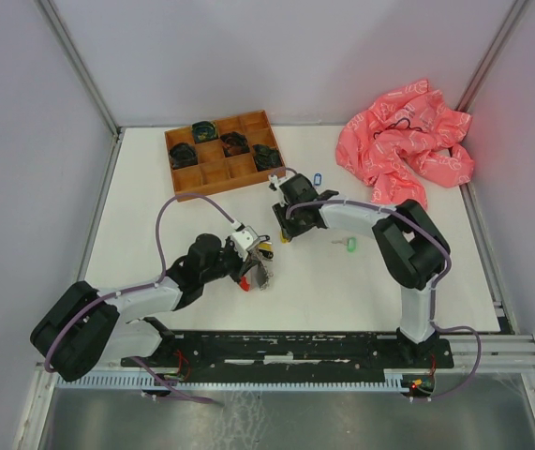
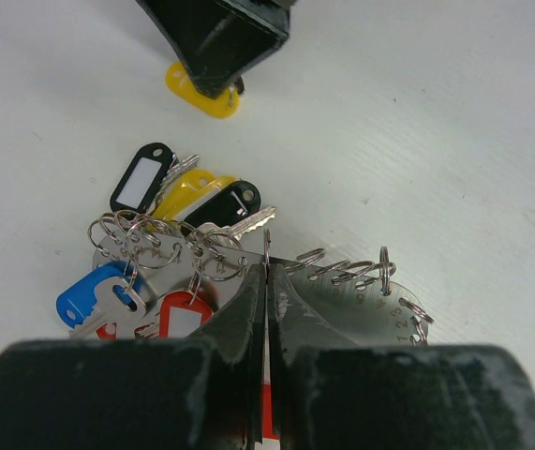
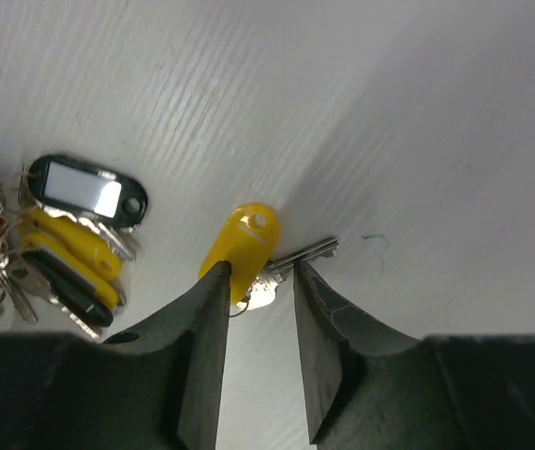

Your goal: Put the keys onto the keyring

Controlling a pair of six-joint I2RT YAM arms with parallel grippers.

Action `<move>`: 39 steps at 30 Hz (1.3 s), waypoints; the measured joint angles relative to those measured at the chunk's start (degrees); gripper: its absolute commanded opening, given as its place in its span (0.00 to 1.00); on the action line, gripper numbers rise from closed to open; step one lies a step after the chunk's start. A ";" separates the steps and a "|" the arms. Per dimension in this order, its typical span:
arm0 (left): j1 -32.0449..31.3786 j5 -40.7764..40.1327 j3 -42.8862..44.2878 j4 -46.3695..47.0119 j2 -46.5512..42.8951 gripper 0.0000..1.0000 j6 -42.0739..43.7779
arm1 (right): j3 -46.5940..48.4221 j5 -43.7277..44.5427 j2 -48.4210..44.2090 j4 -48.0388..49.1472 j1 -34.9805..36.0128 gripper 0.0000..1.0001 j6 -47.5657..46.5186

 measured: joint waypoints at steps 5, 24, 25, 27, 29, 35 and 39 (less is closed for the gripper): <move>0.00 0.00 0.00 0.00 0.00 0.03 0.00 | -3.39 1.27 -2.95 -2.73 2.19 0.35 1.60; 0.00 -0.02 0.00 -0.87 -0.33 0.03 0.00 | -14.91 6.38 -18.51 -14.21 6.49 0.55 6.84; 0.00 -0.04 0.00 -0.90 -0.55 0.03 0.00 | -14.21 6.49 -18.29 -14.32 6.67 0.56 6.27; 0.00 -0.20 0.00 -0.90 -1.09 0.03 -0.02 | -12.79 7.17 -17.42 -14.43 7.19 0.57 5.55; 0.00 -0.46 0.00 -0.87 -1.70 0.03 -0.02 | -11.19 7.72 -15.74 -14.38 7.82 0.59 4.94; 0.00 -1.29 0.00 -0.85 -2.16 0.03 -0.04 | -8.07 10.97 -10.10 -14.34 9.38 0.62 3.67; 0.00 -1.38 0.00 -0.85 -2.16 0.03 -0.07 | -7.85 13.64 -8.44 -15.10 9.51 0.62 3.58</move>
